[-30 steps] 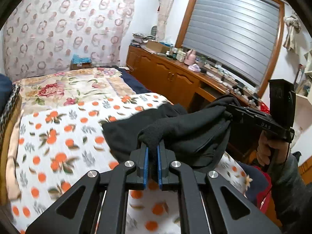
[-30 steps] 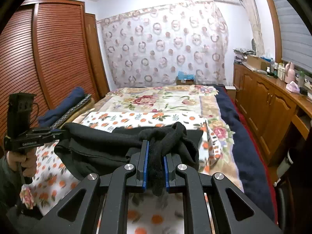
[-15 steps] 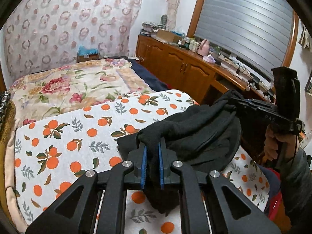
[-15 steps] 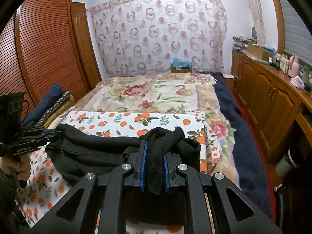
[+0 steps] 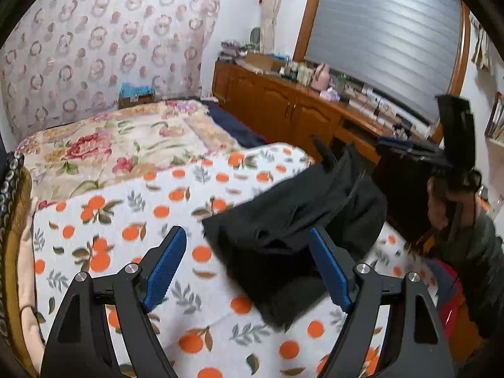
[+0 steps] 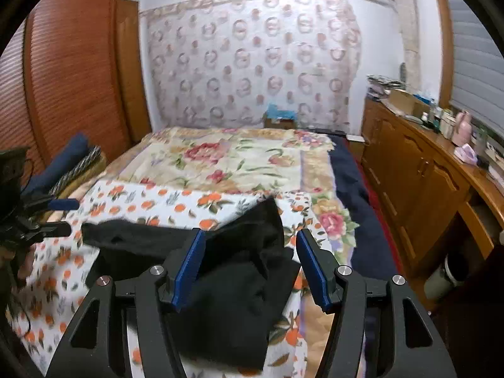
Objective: Fold small clothes
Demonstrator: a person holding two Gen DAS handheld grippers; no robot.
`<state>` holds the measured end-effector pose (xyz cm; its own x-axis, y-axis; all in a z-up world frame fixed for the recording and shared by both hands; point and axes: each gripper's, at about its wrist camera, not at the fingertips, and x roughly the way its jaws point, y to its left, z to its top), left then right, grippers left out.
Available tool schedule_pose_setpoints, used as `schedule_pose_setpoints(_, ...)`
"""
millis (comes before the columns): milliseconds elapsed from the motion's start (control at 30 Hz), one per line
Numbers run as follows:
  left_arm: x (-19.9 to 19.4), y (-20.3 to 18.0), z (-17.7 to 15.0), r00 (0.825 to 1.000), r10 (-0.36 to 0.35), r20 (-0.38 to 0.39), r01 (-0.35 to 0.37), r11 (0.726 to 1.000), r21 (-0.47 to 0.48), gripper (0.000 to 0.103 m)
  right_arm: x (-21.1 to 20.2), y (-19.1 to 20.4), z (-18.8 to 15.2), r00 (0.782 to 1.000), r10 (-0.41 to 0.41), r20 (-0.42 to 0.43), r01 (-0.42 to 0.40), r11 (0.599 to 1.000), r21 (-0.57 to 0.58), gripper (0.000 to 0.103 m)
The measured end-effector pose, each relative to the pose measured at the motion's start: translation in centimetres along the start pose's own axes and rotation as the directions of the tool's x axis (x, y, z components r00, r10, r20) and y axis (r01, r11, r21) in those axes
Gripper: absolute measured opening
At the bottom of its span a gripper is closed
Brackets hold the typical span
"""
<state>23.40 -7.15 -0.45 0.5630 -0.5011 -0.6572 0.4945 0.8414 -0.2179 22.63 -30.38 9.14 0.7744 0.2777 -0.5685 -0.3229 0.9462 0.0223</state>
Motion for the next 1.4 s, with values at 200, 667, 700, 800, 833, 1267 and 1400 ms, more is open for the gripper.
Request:
schedule_pose_setpoints(200, 3.2, -0.2, -1.0, 0.995, 0.028, -0.099, -0.024, 0.999, 0.044, 0.081, 2.4, 0.5, -1.3, 0.994, 0.026, -0.106, -0.029, 0.999, -0.034, 0.062)
schedule_pose_setpoints(667, 7.5, 2.2, 2.7, 0.986, 0.15, -0.076, -0.15, 0.989, -0.001, 0.081, 5.0, -3.7, 1.6, 0.979, 0.182, -0.087, -0.18, 0.983, 0.027, 0.006)
schedule_pose_setpoints(700, 7.8, 2.6, 2.9, 0.975, 0.205, -0.081, -0.206, 0.979, -0.002, 0.081, 5.0, -4.4, 1.8, 0.988, 0.131, -0.086, -0.126, 0.99, 0.061, 0.006)
schedule_pose_setpoints(800, 8.5, 3.5, 3.0, 0.969, 0.228, -0.098, -0.23, 0.973, -0.017, 0.081, 5.6, -5.0, 1.1, 0.989, 0.042, -0.138, -0.029, 0.995, 0.096, 0.006)
schedule_pose_setpoints(833, 8.5, 3.6, 2.9, 0.969, 0.226, -0.101, -0.229, 0.973, -0.017, 0.081, 6.0, -4.7, 0.7, 0.987, 0.04, -0.159, -0.026, 0.996, 0.09, 0.006)
schedule_pose_setpoints(1267, 7.3, 3.3, 1.1, 0.989, 0.061, -0.136, -0.074, 0.993, -0.092, 0.081, 3.7, -3.3, -1.1, 0.986, 0.059, -0.153, -0.04, 0.991, 0.126, 0.067)
schedule_pose_setpoints(1400, 8.6, 3.0, 0.7, 0.983, -0.007, -0.183, -0.016, 0.992, -0.124, 0.061, 4.5, -3.4, -1.5, 0.982, 0.058, -0.18, -0.034, 0.991, 0.131, 0.067)
